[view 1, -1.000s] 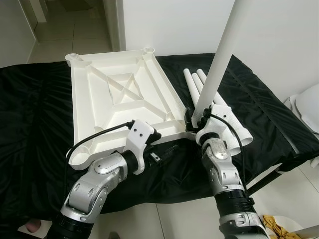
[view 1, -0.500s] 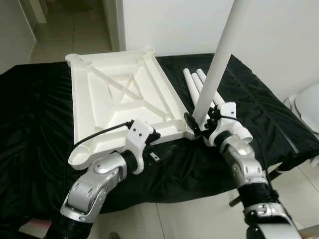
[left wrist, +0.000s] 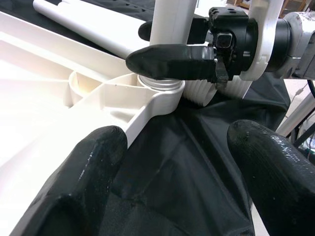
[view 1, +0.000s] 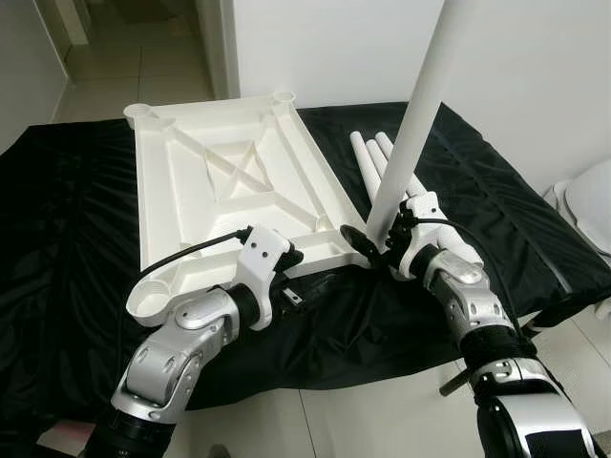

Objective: Building children table

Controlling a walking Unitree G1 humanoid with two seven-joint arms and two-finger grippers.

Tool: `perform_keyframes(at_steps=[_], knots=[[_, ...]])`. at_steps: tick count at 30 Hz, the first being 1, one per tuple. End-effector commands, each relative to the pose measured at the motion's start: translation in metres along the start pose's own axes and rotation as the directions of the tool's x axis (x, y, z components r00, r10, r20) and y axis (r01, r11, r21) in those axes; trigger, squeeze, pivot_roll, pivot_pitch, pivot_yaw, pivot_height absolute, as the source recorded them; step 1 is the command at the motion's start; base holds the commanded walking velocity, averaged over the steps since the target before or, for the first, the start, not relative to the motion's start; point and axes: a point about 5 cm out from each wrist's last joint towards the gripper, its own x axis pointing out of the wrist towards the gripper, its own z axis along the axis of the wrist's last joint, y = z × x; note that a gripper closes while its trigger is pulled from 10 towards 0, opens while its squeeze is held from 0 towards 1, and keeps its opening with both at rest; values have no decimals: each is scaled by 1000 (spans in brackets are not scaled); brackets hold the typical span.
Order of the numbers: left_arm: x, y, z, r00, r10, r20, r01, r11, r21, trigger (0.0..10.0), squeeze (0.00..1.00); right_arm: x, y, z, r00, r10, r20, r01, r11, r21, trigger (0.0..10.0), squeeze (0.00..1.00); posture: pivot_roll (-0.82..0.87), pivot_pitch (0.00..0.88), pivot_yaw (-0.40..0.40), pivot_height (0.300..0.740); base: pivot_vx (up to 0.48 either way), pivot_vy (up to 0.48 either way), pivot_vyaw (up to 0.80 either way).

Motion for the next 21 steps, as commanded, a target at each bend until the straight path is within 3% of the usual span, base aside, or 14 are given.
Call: perform_keyframes(at_steps=[1, 5, 6, 7, 8, 21], knots=[[0, -3, 4, 1000, -14, 14, 14, 1000, 5, 10000, 0, 1, -1, 0, 1000, 16, -6, -16, 1000, -11, 10000, 0, -18, 39, -3, 740, 0, 0, 0], [-1, -3, 4, 1000, -13, 13, 13, 1000, 5, 10000, 0, 1, -3, -1, 1000, 15, -15, -16, 1000, -9, 10000, 0, -18, 39, -4, 740, 0, 0, 0], [-1, -3, 4, 1000, -13, 13, 13, 1000, 5, 10000, 0, 0, -4, -3, 1000, 14, -21, -15, 1000, -5, 3059, 0, -21, 39, -3, 740, 0, 0, 0], [-1, -3, 4, 1000, -13, 13, 13, 1000, 5, 10000, 0, 0, -4, -3, 1000, 14, -21, -15, 1000, -5, 3059, 0, -21, 39, -3, 740, 0, 0, 0], [-1, -3, 4, 1000, -14, 13, 14, 1000, 5, 10000, 0, -1, -5, -5, 999, 15, -31, -15, 1000, -8, 0, 0, -22, 39, -3, 740, 0, 0, 0], [1, -4, 4, 1000, -22, 14, 22, 1000, 1, 10000, 0, -8, -1, -13, 998, 53, -26, -52, 999, 6, 0, 0, -36, 45, -3, 740, 0, 0, 0]])
